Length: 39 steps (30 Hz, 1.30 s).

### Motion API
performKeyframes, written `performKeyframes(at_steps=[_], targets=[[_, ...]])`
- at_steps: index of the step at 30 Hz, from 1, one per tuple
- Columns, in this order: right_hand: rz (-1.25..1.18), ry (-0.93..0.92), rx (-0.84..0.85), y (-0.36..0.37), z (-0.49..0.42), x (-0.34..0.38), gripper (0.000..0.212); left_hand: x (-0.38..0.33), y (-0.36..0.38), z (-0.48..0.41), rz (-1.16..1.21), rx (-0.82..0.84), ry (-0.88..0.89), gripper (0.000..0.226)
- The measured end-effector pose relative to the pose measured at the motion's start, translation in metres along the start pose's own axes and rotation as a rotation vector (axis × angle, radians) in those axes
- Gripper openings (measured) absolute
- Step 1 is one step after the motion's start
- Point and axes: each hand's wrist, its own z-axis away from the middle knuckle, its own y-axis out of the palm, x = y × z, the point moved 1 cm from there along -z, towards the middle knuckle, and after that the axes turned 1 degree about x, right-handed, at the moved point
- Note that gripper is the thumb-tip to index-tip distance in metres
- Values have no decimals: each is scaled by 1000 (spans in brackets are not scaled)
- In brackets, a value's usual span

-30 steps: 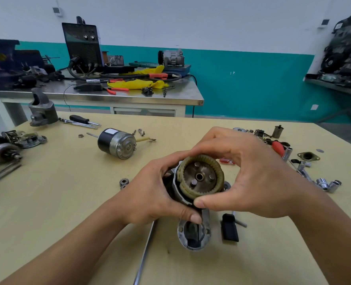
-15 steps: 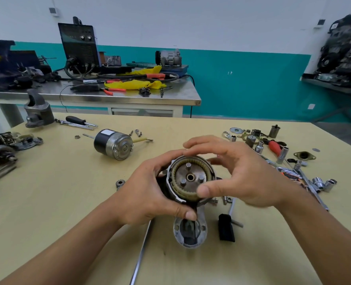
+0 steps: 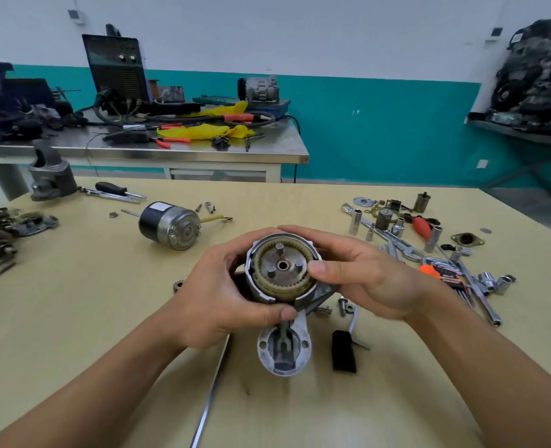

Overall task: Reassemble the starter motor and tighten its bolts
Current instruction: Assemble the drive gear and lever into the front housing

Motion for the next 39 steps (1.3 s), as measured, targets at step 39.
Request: performKeyframes(at_steps=[39], targets=[[-40,-120,-350,28,-20,-10,33,-14,5,1,41,-147,-296,33]])
